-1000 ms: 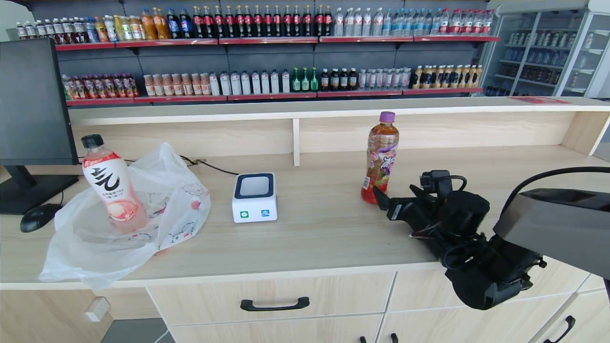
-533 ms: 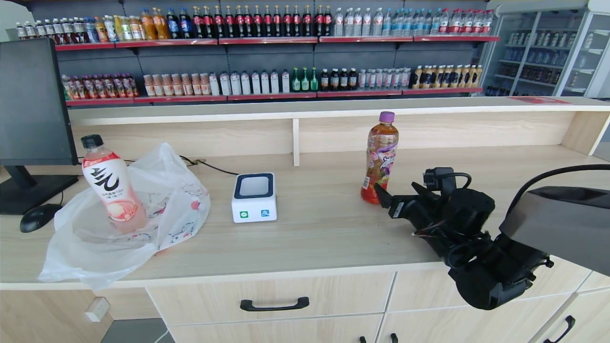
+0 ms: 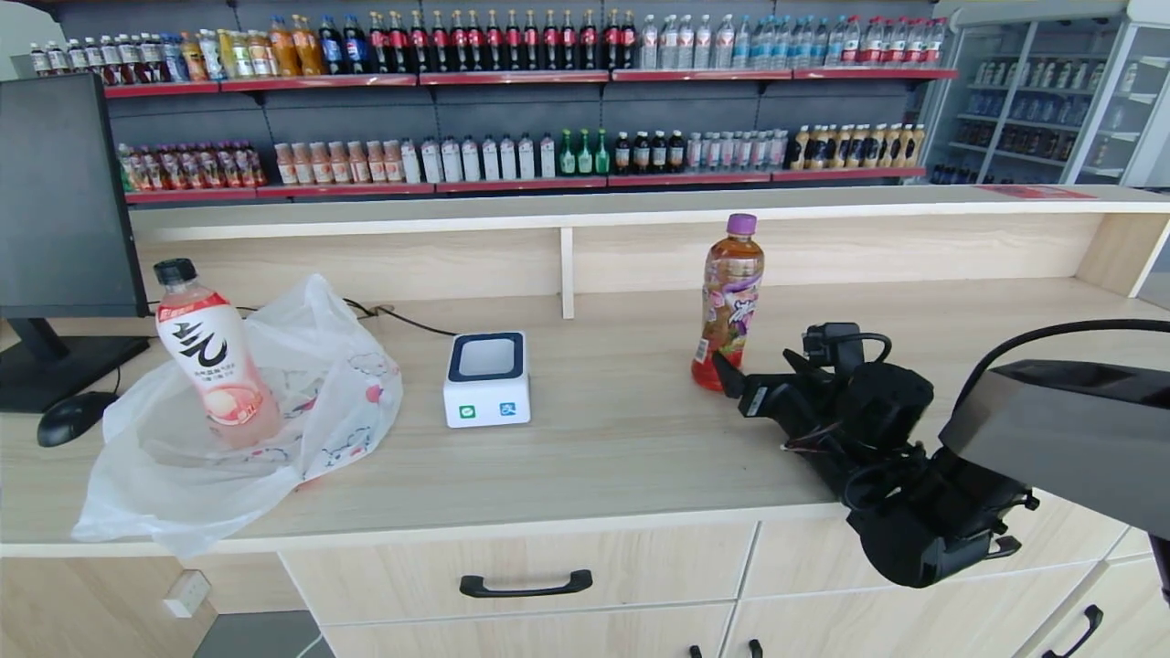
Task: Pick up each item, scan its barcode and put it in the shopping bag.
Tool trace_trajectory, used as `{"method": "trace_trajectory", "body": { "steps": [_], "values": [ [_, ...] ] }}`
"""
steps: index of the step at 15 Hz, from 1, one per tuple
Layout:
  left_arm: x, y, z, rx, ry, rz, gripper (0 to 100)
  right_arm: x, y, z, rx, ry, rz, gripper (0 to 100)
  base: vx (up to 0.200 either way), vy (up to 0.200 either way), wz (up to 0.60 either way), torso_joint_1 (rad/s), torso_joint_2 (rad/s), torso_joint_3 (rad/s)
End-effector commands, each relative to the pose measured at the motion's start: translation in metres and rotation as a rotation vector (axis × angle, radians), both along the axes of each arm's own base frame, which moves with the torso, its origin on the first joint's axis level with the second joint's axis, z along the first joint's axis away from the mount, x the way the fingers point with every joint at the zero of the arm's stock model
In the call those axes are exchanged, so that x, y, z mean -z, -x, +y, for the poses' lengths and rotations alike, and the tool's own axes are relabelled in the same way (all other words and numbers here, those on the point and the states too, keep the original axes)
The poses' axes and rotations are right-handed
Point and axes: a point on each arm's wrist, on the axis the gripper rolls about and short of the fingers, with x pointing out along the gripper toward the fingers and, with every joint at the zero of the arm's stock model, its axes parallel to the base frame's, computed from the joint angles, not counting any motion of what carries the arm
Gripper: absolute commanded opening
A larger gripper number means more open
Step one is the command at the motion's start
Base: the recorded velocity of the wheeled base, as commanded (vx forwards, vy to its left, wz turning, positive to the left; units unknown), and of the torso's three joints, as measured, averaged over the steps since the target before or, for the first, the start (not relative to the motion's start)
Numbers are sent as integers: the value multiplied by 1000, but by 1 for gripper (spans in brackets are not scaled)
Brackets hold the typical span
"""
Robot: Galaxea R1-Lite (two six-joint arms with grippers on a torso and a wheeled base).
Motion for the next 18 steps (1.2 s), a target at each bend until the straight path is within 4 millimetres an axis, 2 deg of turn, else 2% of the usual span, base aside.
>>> {"method": "trace_trajectory", "body": {
  "steps": [1, 9, 11, 13, 16, 18],
  "values": [
    [0, 0, 0, 0, 0, -1, 100, 5, -3, -7, 19, 3, 11, 100, 0, 0, 0, 0, 0, 0],
    [0, 0, 0, 0, 0, -1, 100, 1, -2, -13, 32, 2, 8, 100, 0, 0, 0, 0, 0, 0],
    [0, 0, 0, 0, 0, -1, 100, -12, 4, 0, -4, -8, -26, 100, 0, 0, 0, 0, 0, 0],
    [0, 0, 0, 0, 0, -1, 100, -32, 5, 4, -13, -22, -88, 100, 0, 0, 0, 0, 0, 0],
    [0, 0, 0, 0, 0, -1, 100, -38, -3, 6, -16, -31, -127, 100, 0, 0, 0, 0, 0, 0],
    [0, 0, 0, 0, 0, -1, 100, -33, -18, 11, -15, -37, -150, 100, 0, 0, 0, 0, 0, 0]
  ]
}}
